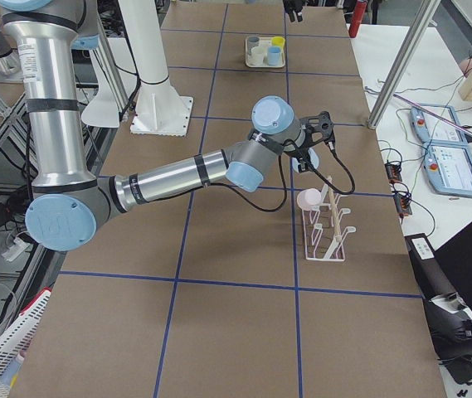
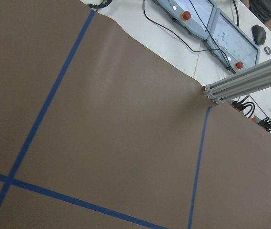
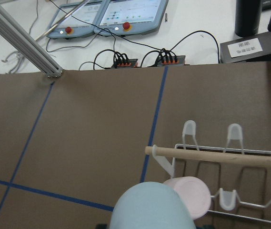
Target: Transfer IKEA cup to right arm and place on rack
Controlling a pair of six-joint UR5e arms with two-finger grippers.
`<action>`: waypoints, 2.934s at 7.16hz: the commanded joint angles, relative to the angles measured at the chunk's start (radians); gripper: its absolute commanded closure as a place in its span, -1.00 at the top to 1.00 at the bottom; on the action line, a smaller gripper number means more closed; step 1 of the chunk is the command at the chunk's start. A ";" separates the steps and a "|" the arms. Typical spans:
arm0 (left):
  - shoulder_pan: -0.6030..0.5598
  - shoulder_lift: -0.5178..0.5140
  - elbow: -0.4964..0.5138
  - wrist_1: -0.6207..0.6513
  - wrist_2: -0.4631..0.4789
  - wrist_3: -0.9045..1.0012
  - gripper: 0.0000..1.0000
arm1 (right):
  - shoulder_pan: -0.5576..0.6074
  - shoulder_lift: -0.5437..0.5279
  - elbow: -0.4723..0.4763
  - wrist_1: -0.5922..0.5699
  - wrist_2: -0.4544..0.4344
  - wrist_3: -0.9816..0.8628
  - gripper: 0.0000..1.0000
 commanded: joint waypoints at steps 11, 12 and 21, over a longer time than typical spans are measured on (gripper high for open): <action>-0.022 0.070 -0.011 0.023 0.002 0.116 1.00 | -0.095 0.265 -0.216 -0.708 -0.125 -0.496 -0.47; -0.021 0.070 -0.011 0.023 0.002 0.116 1.00 | -0.096 0.289 -0.246 -0.708 -0.125 -0.496 -0.47; -0.019 0.067 -0.012 0.023 0.002 0.113 1.00 | -0.115 0.343 -0.355 -0.702 -0.127 -0.524 -0.47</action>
